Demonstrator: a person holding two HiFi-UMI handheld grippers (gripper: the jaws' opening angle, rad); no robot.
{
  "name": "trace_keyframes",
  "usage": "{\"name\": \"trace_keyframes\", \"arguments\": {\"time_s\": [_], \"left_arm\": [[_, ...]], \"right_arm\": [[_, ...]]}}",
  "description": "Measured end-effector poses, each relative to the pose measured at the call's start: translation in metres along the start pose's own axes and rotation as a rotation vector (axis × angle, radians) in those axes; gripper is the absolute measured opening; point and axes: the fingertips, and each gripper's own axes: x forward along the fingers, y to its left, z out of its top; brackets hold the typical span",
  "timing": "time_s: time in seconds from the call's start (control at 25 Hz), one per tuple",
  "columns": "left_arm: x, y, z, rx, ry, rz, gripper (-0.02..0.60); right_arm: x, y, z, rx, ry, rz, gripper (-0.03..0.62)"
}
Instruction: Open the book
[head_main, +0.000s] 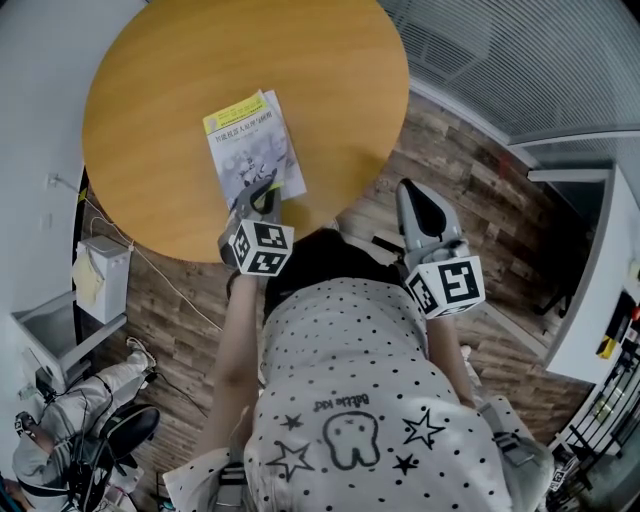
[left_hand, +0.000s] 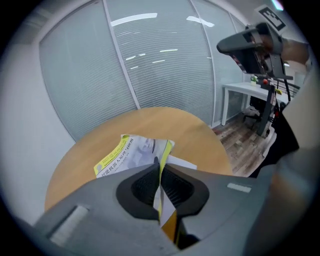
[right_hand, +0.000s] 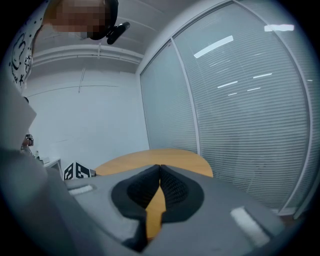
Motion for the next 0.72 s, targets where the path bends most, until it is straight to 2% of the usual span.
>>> {"name": "trace_keyframes", "arguments": {"time_s": [0.12, 0.24, 0.72], "left_arm": [[-0.009, 0.013, 0.002, -0.106, -0.030, 0.014, 0.017], [-0.019, 0.026, 0.003, -0.177, -0.059, 0.035, 0.017], [-0.041, 0.048, 0.002, -0.256, -0.115, 0.130, 0.017]], "right_arm": [[0.004, 0.004, 0.003, -0.005, -0.006, 0.007, 0.005], [0.006, 0.008, 0.004, -0.011, -0.007, 0.013, 0.005], [0.009, 0.021, 0.009, -0.034, -0.010, 0.048, 0.005]]}}
